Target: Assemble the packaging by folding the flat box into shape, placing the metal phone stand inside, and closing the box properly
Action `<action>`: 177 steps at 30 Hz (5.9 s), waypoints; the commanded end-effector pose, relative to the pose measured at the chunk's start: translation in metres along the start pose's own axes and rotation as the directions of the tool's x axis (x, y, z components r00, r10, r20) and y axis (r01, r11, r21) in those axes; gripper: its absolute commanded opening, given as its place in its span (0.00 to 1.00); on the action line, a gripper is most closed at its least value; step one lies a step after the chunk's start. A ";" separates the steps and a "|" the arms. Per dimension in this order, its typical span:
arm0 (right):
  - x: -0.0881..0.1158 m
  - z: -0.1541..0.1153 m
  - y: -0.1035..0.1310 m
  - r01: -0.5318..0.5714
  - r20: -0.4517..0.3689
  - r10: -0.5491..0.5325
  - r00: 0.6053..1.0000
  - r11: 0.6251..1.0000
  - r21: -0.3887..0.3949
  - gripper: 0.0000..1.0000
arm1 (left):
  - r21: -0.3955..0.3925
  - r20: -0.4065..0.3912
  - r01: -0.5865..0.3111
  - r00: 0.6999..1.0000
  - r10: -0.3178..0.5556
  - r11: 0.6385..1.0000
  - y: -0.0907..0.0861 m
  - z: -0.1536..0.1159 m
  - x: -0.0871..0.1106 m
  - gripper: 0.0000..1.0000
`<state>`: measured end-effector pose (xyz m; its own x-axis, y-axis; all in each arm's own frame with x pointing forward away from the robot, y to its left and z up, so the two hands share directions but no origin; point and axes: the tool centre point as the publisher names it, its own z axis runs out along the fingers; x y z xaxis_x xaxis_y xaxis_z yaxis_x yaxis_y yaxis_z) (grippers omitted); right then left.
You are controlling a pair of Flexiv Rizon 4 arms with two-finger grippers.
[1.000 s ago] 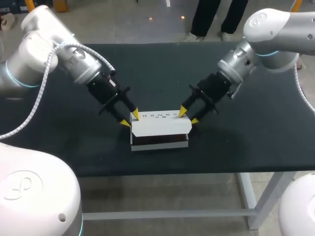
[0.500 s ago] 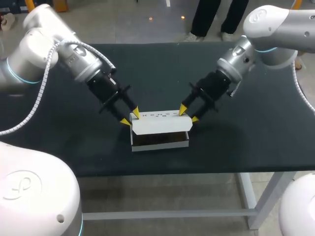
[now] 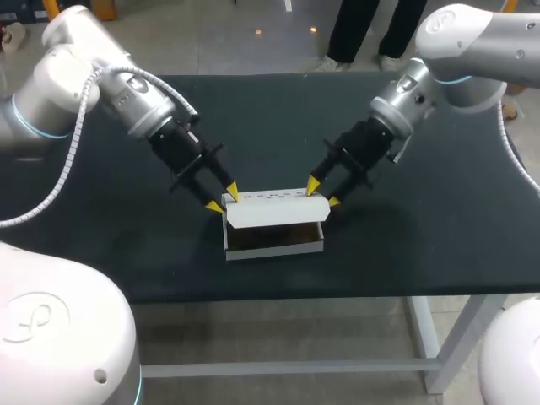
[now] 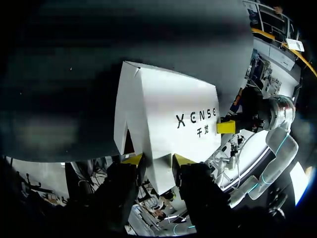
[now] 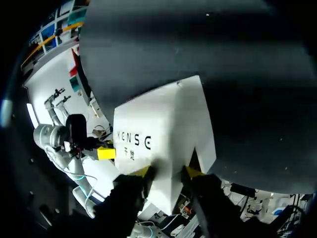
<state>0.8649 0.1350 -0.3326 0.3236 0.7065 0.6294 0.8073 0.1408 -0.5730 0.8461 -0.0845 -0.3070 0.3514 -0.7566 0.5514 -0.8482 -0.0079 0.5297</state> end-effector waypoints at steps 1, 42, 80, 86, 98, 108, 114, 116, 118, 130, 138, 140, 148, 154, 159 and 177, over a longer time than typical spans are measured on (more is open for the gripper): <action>0.008 0.002 0.006 -0.001 0.002 0.001 1.000 0.999 0.034 0.44 | -0.017 0.004 0.005 1.000 -0.005 1.000 -0.005 0.002 0.006 0.37; 0.017 -0.003 0.009 -0.017 -0.010 0.018 1.000 0.995 0.101 0.43 | -0.113 -0.020 0.051 0.998 -0.053 0.992 -0.010 -0.006 0.012 0.36; 0.026 0.001 0.018 -0.020 0.006 0.019 1.000 0.992 0.128 0.42 | -0.112 -0.254 0.052 0.964 -0.079 0.992 -0.013 -0.005 0.012 0.37; 0.025 0.002 0.018 -0.020 0.005 0.020 1.000 0.992 0.127 0.42 | -0.104 -0.284 0.048 0.956 -0.076 0.993 -0.013 -0.006 0.012 0.35; 0.023 0.002 0.018 -0.021 0.007 0.020 1.000 0.992 0.128 0.42 | -0.103 -0.300 0.047 0.951 -0.076 0.994 -0.016 -0.005 0.014 0.24; 0.022 0.001 0.018 -0.023 0.007 0.023 1.000 0.992 0.126 0.42 | -0.107 -0.305 0.050 0.949 -0.080 0.993 -0.019 -0.006 0.015 0.11; 0.017 0.003 0.018 -0.025 0.011 0.024 1.000 0.992 0.127 0.42 | -0.113 -0.299 0.048 0.951 -0.080 0.992 -0.021 -0.005 0.011 0.15; 0.015 0.003 0.018 -0.026 0.012 0.024 1.000 0.991 0.129 0.43 | -0.115 -0.299 0.048 0.951 -0.081 0.992 -0.022 -0.005 0.009 0.15; 0.013 0.004 0.018 -0.027 0.013 0.025 1.000 0.991 0.129 0.43 | -0.117 -0.296 0.048 0.952 -0.081 0.992 -0.023 -0.003 0.008 0.16; 0.005 0.007 0.014 -0.029 0.036 0.025 0.999 0.993 0.116 0.44 | -0.111 -0.284 0.038 0.956 -0.069 0.993 -0.025 0.002 -0.003 0.24; 0.000 0.008 0.016 -0.035 0.054 0.029 0.998 0.994 0.106 0.46 | -0.104 -0.282 0.034 0.957 -0.063 0.994 -0.024 0.002 -0.010 0.27; -0.002 0.008 0.018 -0.036 0.057 0.031 0.998 0.994 0.104 0.46 | -0.103 -0.285 0.032 0.956 -0.061 0.994 -0.023 0.002 -0.012 0.28; -0.006 0.009 0.021 -0.037 0.065 0.031 0.997 0.994 0.102 0.46 | -0.088 -0.278 0.033 0.959 -0.056 0.996 -0.023 0.003 -0.014 0.33; -0.006 0.010 0.019 -0.032 0.070 0.025 0.997 0.995 0.099 0.47 | -0.066 -0.261 0.024 0.965 -0.040 0.998 -0.020 0.002 -0.013 0.40; -0.007 0.010 0.017 -0.028 0.077 0.021 0.997 0.995 0.097 0.48 | -0.045 -0.238 0.012 0.971 -0.023 0.999 -0.017 0.000 -0.012 0.47; -0.009 0.010 0.012 -0.018 0.112 0.008 0.994 0.996 0.090 0.59 | 0.116 -0.132 -0.070 0.988 0.085 0.991 0.002 -0.020 -0.003 1.00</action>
<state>0.8678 0.1360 -0.3522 0.2764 0.7778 0.5645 0.7529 0.1898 -0.6301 0.8577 -0.0688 -0.3064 0.3425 -0.6418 0.6862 -0.8918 0.0078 0.4524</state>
